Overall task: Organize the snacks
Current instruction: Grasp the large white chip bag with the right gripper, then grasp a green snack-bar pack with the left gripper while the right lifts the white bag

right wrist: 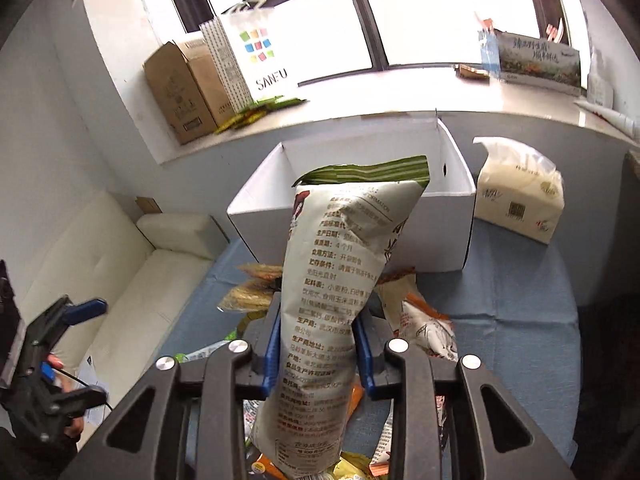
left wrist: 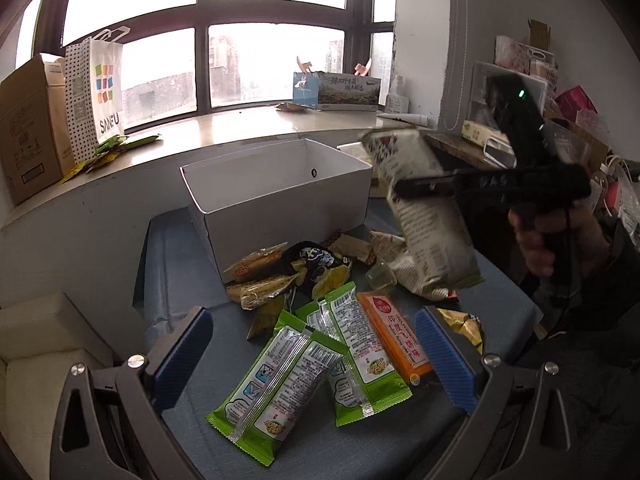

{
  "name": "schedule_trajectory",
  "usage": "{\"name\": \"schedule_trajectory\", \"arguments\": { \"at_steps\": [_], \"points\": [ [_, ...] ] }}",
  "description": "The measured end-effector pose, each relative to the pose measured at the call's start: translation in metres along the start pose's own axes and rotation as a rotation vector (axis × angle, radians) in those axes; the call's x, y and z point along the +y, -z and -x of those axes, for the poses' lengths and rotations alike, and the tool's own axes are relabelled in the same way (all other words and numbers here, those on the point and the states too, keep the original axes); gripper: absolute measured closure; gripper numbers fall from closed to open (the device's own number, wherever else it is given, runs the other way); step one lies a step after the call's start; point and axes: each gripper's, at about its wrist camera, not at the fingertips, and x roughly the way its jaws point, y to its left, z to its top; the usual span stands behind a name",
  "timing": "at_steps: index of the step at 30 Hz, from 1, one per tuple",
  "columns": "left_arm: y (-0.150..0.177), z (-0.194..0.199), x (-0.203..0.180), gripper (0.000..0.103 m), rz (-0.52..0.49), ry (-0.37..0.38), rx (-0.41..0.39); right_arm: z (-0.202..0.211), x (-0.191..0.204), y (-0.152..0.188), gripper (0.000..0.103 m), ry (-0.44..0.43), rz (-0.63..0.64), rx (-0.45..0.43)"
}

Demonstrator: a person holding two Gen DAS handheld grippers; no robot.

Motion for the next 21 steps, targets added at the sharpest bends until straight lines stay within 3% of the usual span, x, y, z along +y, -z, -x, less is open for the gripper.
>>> {"name": "schedule_trajectory", "arguments": {
  "at_steps": [4,9,14,19,20,21],
  "points": [
    [0.010,-0.021,0.006,0.000,-0.063,0.044,0.059,0.048,0.008,-0.008,0.070,-0.016,0.013,-0.120],
    [0.024,-0.050,0.022,0.000,-0.123,0.105,0.118,0.083,0.018,-0.010,0.070,-0.010,0.017,-0.204],
    [0.044,-0.083,0.033,0.000,-0.202,0.187,0.228,0.108,0.009,0.000,0.070,-0.007,-0.011,-0.249],
    [0.064,-0.108,0.024,0.000,-0.291,0.173,0.314,0.114,0.006,0.005,0.070,0.005,-0.014,-0.254],
    [0.066,-0.111,0.024,0.004,-0.287,0.167,0.317,0.114,0.006,0.006,0.070,0.004,-0.015,-0.249],
    [0.067,-0.113,0.027,0.014,-0.267,0.173,0.322,0.113,0.005,0.006,0.070,0.004,-0.017,-0.246]
  ]
}}
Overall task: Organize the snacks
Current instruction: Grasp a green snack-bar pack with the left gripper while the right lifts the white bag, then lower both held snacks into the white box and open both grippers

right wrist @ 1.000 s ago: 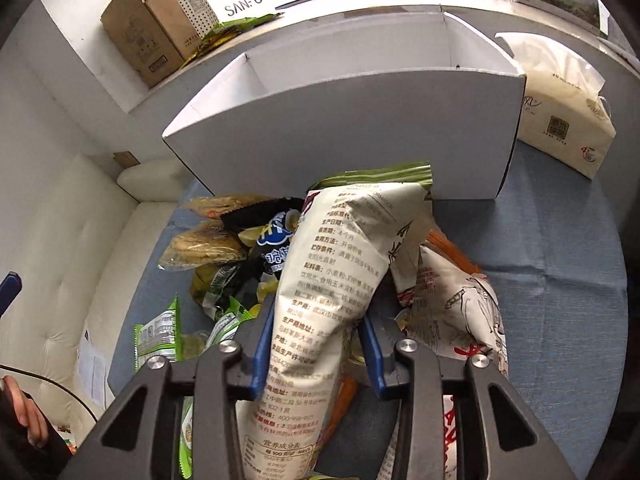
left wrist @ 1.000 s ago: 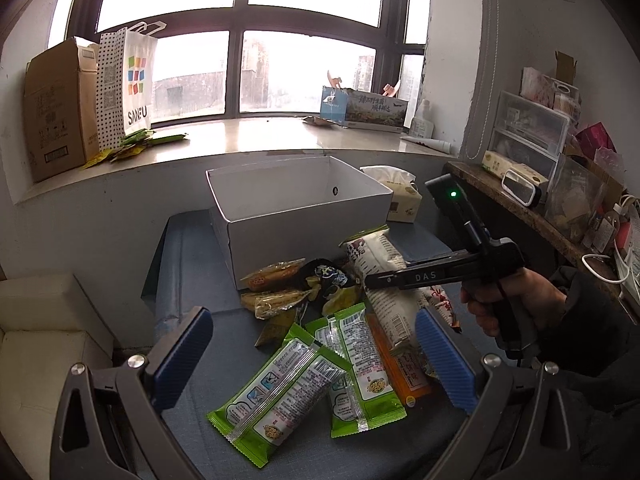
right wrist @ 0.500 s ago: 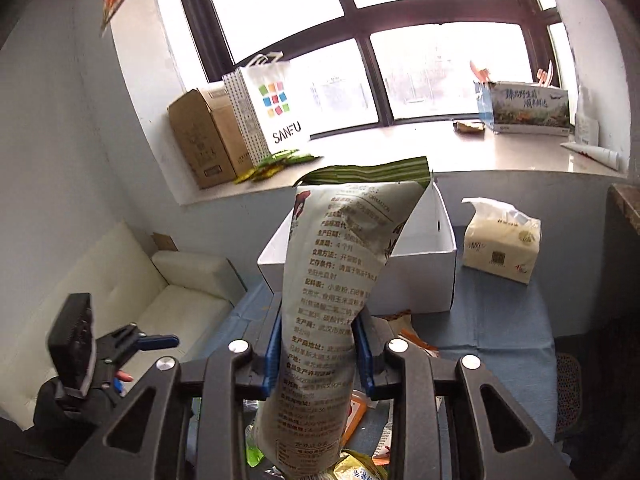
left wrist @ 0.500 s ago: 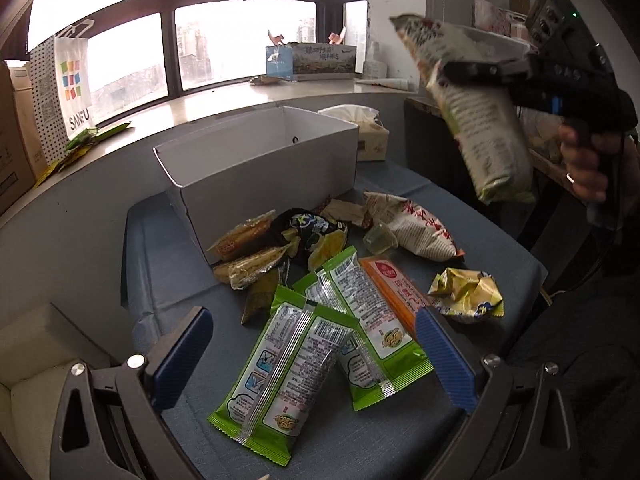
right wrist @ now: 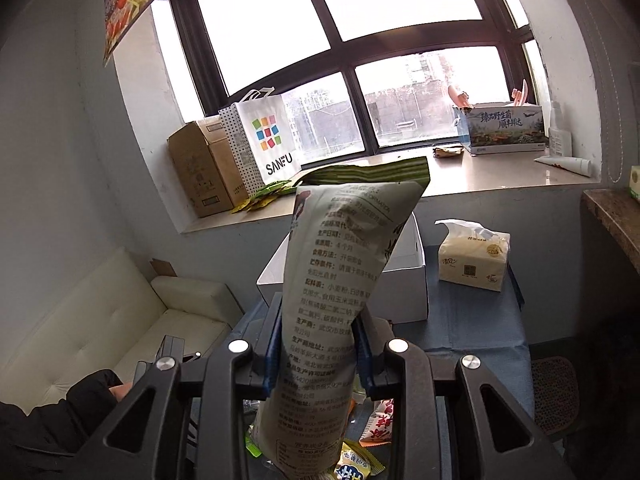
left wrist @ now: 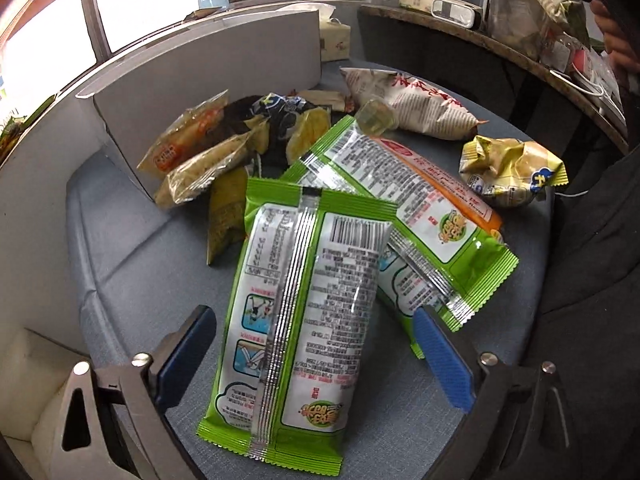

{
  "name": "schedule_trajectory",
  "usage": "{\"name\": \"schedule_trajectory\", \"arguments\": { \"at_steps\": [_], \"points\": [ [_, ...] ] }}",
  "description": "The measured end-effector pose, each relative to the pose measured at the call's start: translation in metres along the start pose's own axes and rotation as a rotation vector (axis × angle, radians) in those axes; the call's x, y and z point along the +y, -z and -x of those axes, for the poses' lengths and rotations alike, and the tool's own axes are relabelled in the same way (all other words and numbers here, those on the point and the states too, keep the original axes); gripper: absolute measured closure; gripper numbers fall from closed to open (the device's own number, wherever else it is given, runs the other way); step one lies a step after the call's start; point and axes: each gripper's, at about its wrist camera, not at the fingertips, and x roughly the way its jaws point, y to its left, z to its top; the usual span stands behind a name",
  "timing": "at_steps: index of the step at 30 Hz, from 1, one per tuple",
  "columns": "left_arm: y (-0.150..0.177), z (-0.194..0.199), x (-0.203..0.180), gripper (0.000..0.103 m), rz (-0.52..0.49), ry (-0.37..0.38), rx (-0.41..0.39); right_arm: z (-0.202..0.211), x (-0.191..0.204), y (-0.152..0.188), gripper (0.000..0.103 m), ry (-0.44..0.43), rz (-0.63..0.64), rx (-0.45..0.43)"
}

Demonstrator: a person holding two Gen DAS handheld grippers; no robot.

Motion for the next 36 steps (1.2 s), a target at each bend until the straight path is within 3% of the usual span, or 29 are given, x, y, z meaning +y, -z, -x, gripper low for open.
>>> {"name": "schedule_trajectory", "arguments": {
  "at_steps": [1,2,7,12,16,20,22,26,29,33,36],
  "points": [
    [0.001,-0.002,0.004,0.021,0.022,0.002,0.009,-0.001,-0.001,0.001,0.070,0.003,-0.005,0.001],
    [0.003,-0.004,0.008,0.041,0.040,0.006,0.019,-0.002,-0.002,0.001,0.070,0.006,-0.008,0.003],
    [0.011,0.020,0.019,0.043,0.125,0.003,-0.067,-0.002,-0.006,0.003,0.070,0.022,-0.032,-0.003],
    [0.006,0.067,0.036,0.044,0.309,0.029,-0.257,-0.007,0.000,0.006,0.070,0.028,-0.014,0.000],
    [-0.020,0.096,0.038,0.044,0.404,0.026,-0.395,-0.018,0.004,0.007,0.070,0.028,-0.002,0.020],
    [-0.052,0.111,0.054,0.044,0.549,0.014,-0.461,-0.037,0.004,0.002,0.070,0.033,0.008,0.045],
    [-0.068,0.115,0.070,0.043,0.648,0.056,-0.502,-0.052,0.001,-0.005,0.070,0.032,0.002,0.063],
    [-0.116,0.106,0.095,0.043,0.708,-0.007,-0.517,-0.095,-0.010,-0.029,0.070,0.032,-0.015,0.120],
    [-0.149,0.093,0.119,0.043,0.757,0.018,-0.508,-0.141,-0.020,-0.050,0.070,0.049,0.007,0.181],
    [-0.187,0.063,0.145,0.043,0.807,0.047,-0.443,-0.208,-0.036,-0.074,0.070,0.144,0.039,0.267],
    [-0.205,0.043,0.168,0.043,0.860,0.051,-0.418,-0.244,-0.056,-0.096,0.070,0.138,-0.008,0.298]
  ]
}}
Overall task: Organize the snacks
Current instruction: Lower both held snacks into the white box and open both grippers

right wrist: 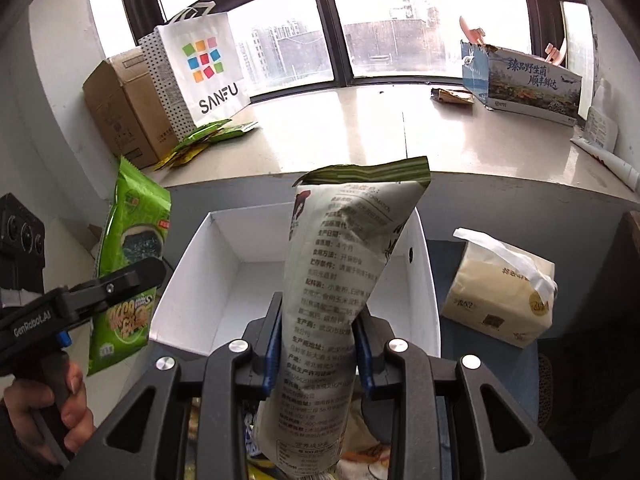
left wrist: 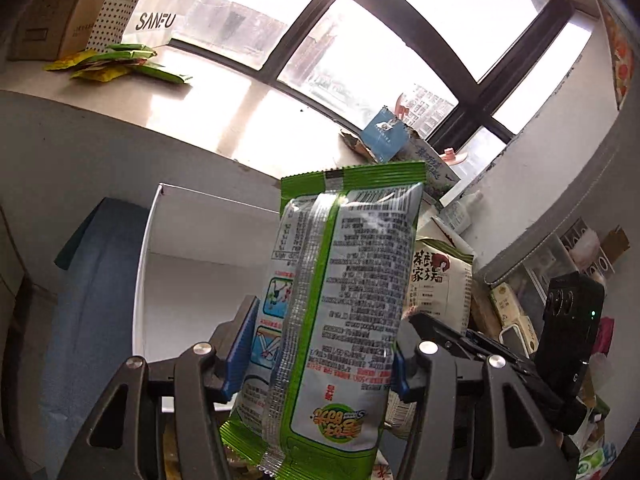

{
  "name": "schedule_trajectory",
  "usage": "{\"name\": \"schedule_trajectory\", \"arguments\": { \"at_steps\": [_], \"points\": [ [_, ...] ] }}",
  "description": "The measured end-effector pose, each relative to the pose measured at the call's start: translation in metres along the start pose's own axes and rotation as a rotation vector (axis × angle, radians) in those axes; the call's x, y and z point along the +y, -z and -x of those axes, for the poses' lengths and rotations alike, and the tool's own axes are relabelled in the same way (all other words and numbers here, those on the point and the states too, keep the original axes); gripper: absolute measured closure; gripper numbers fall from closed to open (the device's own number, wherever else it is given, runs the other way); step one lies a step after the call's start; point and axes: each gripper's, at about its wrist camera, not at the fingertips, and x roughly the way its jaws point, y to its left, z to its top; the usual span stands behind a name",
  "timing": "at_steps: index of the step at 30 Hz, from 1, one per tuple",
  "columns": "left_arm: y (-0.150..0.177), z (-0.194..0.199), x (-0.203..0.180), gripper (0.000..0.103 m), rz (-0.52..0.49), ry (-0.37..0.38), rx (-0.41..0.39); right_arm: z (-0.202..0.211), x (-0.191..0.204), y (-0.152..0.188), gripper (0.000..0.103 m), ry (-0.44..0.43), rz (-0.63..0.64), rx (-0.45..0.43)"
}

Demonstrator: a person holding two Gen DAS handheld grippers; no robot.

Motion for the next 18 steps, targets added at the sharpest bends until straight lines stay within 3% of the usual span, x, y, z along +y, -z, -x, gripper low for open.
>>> {"name": "schedule_trajectory", "arguments": {
  "at_steps": [4,7,8,9,10,11,14,18],
  "points": [
    [-0.021,-0.031,0.010,0.043,0.013,-0.072,0.018,-0.027,-0.013,-0.041,0.070,0.016,-0.016,0.007],
    [-0.027,-0.050,0.023,0.036,0.037,-0.113,0.077,-0.048,-0.018,-0.059,0.068,0.028,-0.015,0.058],
    [-0.026,-0.054,0.028,0.029,0.048,-0.128,0.092,-0.053,-0.019,-0.062,0.062,0.040,-0.018,0.066],
    [-0.026,-0.057,0.032,0.011,0.054,-0.150,0.098,-0.058,-0.021,-0.064,0.038,0.048,-0.021,0.076],
    [-0.025,-0.058,0.036,0.002,0.058,-0.174,0.099,-0.060,-0.023,-0.066,0.023,0.055,-0.031,0.075],
    [-0.023,-0.058,0.039,0.000,0.054,-0.187,0.092,-0.059,-0.025,-0.066,0.000,0.042,-0.047,0.056],
    [-0.018,-0.057,0.047,0.000,0.049,-0.229,0.102,-0.053,-0.026,-0.062,0.000,0.014,-0.065,0.007],
    [-0.015,-0.049,0.044,0.000,0.008,-0.216,0.089,-0.045,-0.016,-0.053,0.000,0.017,-0.008,-0.019]
  ]
}}
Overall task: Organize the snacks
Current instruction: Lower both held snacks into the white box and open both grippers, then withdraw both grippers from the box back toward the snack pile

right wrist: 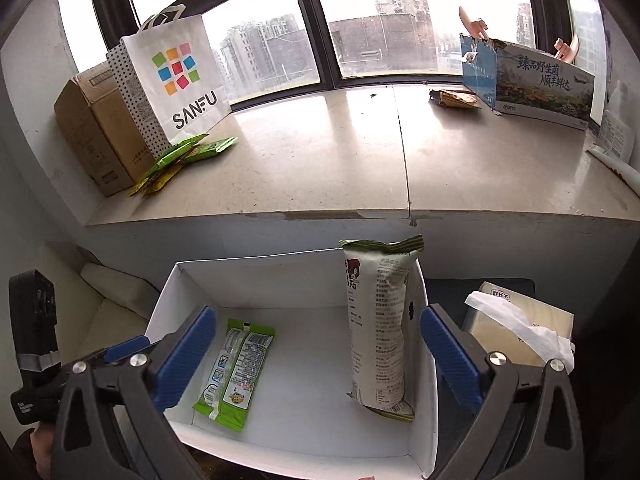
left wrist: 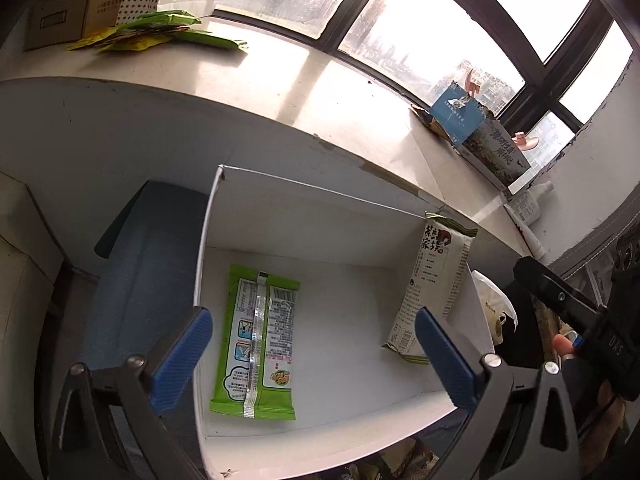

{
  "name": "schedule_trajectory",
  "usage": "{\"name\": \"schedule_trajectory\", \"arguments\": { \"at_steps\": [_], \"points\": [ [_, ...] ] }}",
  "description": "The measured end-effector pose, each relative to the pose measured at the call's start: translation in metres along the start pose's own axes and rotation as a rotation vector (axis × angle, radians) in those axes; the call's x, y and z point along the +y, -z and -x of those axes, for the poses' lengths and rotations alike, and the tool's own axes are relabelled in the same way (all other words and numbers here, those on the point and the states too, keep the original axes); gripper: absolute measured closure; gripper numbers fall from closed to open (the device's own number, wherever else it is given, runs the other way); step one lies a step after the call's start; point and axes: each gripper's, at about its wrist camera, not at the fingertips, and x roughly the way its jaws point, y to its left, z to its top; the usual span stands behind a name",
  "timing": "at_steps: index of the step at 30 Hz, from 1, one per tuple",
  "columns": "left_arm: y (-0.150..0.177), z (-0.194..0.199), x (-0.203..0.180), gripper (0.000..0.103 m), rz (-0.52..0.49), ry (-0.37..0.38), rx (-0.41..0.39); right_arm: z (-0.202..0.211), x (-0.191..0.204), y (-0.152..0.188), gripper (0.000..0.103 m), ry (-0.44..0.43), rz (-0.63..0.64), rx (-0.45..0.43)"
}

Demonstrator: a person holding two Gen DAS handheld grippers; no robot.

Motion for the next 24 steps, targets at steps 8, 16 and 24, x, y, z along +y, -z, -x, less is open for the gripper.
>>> {"name": "schedule_trajectory", "arguments": {
  "at_steps": [8,16,24],
  "points": [
    [0.015,0.060,-0.012,0.000,-0.117,-0.003,-0.083,0.052,0.022,0.023,0.000,-0.021,0.053,-0.106],
    [0.088,0.138,-0.019,0.000,-0.285,0.070,-0.157,0.131,0.046,0.093,0.000,-0.082,0.112,-0.185],
    [0.189,0.188,-0.009,0.000,-0.371,0.080,-0.209,0.179,0.046,0.199,0.000,0.095,0.240,-0.218]
  ]
}}
